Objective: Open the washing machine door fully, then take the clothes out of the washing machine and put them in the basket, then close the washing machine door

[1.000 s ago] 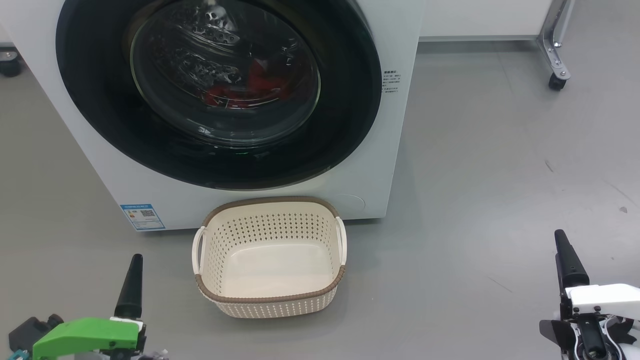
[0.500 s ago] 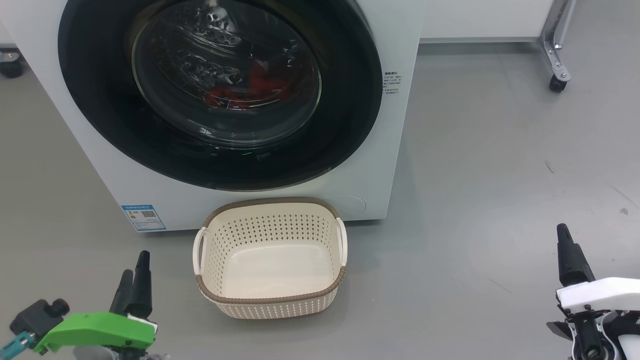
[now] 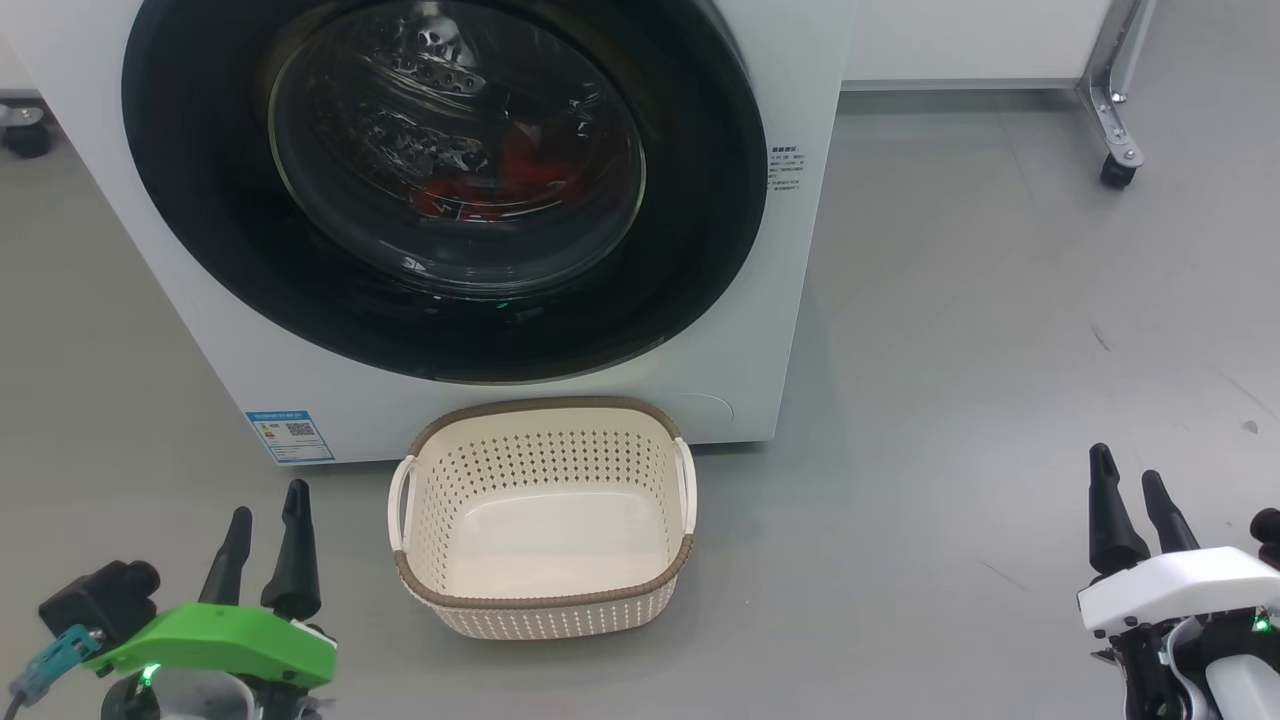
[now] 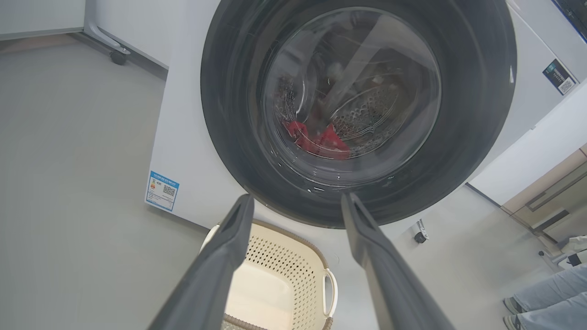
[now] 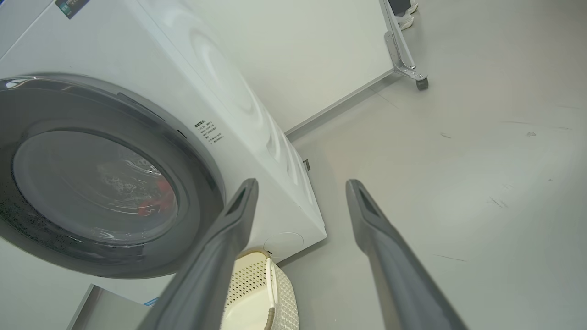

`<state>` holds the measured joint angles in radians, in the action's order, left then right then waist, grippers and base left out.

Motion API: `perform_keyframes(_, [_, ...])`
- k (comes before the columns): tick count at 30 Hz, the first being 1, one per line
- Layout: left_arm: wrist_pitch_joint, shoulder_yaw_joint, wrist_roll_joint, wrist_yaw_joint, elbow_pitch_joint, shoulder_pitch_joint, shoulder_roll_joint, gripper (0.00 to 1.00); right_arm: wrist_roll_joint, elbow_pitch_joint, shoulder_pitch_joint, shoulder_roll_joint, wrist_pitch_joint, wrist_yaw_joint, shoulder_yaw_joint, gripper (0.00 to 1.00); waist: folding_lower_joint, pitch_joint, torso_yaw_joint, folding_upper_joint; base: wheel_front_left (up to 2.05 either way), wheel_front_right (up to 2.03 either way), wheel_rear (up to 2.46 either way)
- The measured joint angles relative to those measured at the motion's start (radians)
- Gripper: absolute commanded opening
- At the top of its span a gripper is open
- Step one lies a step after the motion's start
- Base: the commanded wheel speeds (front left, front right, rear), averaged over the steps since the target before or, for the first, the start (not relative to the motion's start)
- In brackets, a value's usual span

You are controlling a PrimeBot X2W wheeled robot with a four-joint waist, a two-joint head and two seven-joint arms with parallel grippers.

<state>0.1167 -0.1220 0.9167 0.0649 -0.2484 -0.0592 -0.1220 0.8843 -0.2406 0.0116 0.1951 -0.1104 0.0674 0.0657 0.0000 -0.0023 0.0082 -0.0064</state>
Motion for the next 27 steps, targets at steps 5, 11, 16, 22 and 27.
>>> perform_keyframes(5, [0.017, -0.016, -0.095, -0.017, 0.006, 0.0, -0.004, 1.0, -0.075, 0.0, 0.001, 0.007, -0.019, -0.016, 0.024, 1.0, 0.0, -0.001, 0.001, 0.0, 0.0, 0.0, 0.0])
perform_keyframes(11, [0.036, -0.038, -0.187, -0.035, 0.014, -0.001, -0.004, 1.0, -0.151, 0.0, 0.002, 0.011, -0.038, -0.035, 0.049, 1.0, 0.0, -0.001, 0.001, 0.0, 0.0, 0.0, 0.0])
perform_keyframes(16, [0.053, -0.047, -0.259, -0.042, 0.019, -0.001, -0.003, 1.0, -0.21, -0.001, 0.009, 0.013, -0.055, -0.044, 0.07, 1.0, 0.0, -0.003, 0.001, 0.0, 0.0, 0.0, 0.0])
perform_keyframes(22, [0.08, -0.065, -0.353, -0.051, 0.02, -0.001, -0.001, 1.0, -0.289, -0.002, 0.011, 0.02, -0.083, -0.05, 0.098, 1.0, 0.0, -0.006, 0.001, 0.0, 0.0, 0.0, 0.0])
perform_keyframes(27, [0.097, -0.071, -0.414, -0.053, 0.019, -0.001, 0.0, 1.0, -0.344, -0.003, 0.012, 0.025, -0.099, -0.054, 0.114, 1.0, 0.0, -0.008, 0.001, 0.0, 0.0, 0.0, 0.0])
